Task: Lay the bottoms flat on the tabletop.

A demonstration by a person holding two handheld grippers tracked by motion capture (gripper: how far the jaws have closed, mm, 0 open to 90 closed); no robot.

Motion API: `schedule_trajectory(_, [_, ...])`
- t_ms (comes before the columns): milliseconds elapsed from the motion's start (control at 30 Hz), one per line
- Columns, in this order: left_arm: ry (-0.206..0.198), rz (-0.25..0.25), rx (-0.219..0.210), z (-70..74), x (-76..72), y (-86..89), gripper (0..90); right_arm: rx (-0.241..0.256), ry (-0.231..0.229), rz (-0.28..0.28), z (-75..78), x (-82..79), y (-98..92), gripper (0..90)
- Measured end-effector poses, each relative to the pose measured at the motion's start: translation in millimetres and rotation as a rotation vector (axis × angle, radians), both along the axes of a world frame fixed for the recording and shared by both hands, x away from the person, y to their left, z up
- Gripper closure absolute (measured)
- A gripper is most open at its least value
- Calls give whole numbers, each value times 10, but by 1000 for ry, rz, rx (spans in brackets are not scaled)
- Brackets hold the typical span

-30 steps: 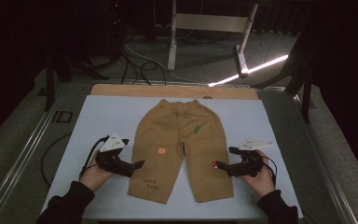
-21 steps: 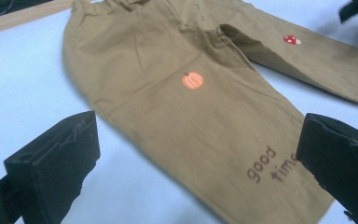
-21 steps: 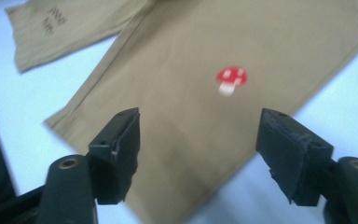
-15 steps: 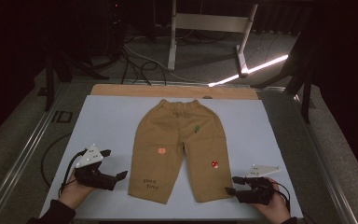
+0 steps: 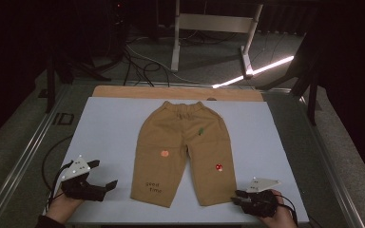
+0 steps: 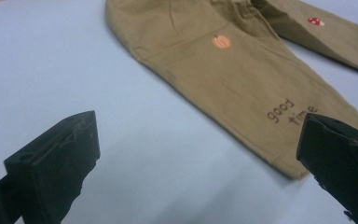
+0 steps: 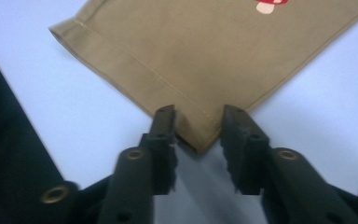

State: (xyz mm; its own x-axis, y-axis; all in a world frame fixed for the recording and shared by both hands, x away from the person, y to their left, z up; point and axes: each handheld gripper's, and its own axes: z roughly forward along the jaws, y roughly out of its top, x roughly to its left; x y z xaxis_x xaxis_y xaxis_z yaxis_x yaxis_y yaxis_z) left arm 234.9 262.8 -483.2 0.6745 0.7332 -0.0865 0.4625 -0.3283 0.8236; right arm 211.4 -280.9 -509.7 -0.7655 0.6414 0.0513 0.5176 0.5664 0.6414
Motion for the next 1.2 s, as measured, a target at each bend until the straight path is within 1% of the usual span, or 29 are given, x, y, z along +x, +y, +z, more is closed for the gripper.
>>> schedule_trajectory(33, [-2, 1, 2, -4, -5, 13, 4, -29, -17, 1, 3, -11, 10, 746])
schedule_trajectory(67, [-3, 4, -3, -8, -7, 29, 4, -39, -25, 9, 5, -6, 7, 774])
schedule_trajectory(133, [-6, 9, -10, -11, -7, 46, 4, -20, -10, 2, 4, 8, -4, 841])
schedule_trajectory(200, [-8, 9, -13, -7, -5, 58, 4, -7, -1, -7, 2, 20, -15, 869])
schedule_trajectory(267, [-10, 11, -14, -7, -6, 61, 4, -8, 1, -5, 9, 25, -25, 878])
schedule_trajectory(300, [-10, 12, -14, -8, -6, 62, 4, 10, 18, -25, 19, 38, -53, 886])
schedule_trajectory(333, [-10, 13, -15, -10, -8, 60, 4, 19, 31, -25, 24, 40, -68, 887])
schedule_trajectory(433, [-7, 12, -16, -18, -6, 63, 4, 14, 34, -27, 44, 23, -90, 889])
schedule_trajectory(633, [0, 11, -15, -35, -9, 66, 4, 15, 21, -43, 75, 13, -178, 889])
schedule_trajectory(667, [0, 11, -16, -36, -8, 68, 4, 28, 28, -55, 74, 12, -192, 889])
schedule_trajectory(700, [-1, 10, -11, -37, -8, 70, 4, 22, 33, -56, 72, 10, -205, 889])
schedule_trajectory(733, [-1, 8, -11, -37, -7, 71, 4, 11, 22, -56, 69, 10, -217, 889])
schedule_trajectory(800, [-1, 8, -9, -35, -8, 76, 4, 22, 28, -59, 64, 10, -238, 889])
schedule_trajectory(867, [-2, 9, -9, -34, -8, 80, 4, 19, 32, -65, 50, 17, -254, 889])
schedule_trajectory(900, [-2, 7, -9, -34, -8, 83, 4, 9, 29, -71, 43, 17, -257, 889])
schedule_trajectory(967, [-4, 9, -12, -39, -7, 88, 4, 9, 34, -83, 38, 18, -272, 889])
schedule_trajectory(1000, [-3, 13, -15, -41, -7, 91, 4, 12, 32, -83, 27, 25, -283, 889])
schedule_trajectory(1033, [0, 14, -16, -44, -7, 92, 4, 21, 43, -85, 20, 28, -286, 889])
schedule_trajectory(1133, [-1, 7, -13, -43, -8, 94, 4, 11, 40, -82, 19, 26, -279, 885])
schedule_trajectory(1200, [-1, 7, -18, -40, -10, 92, 4, 20, 40, -80, 20, 27, -272, 859])
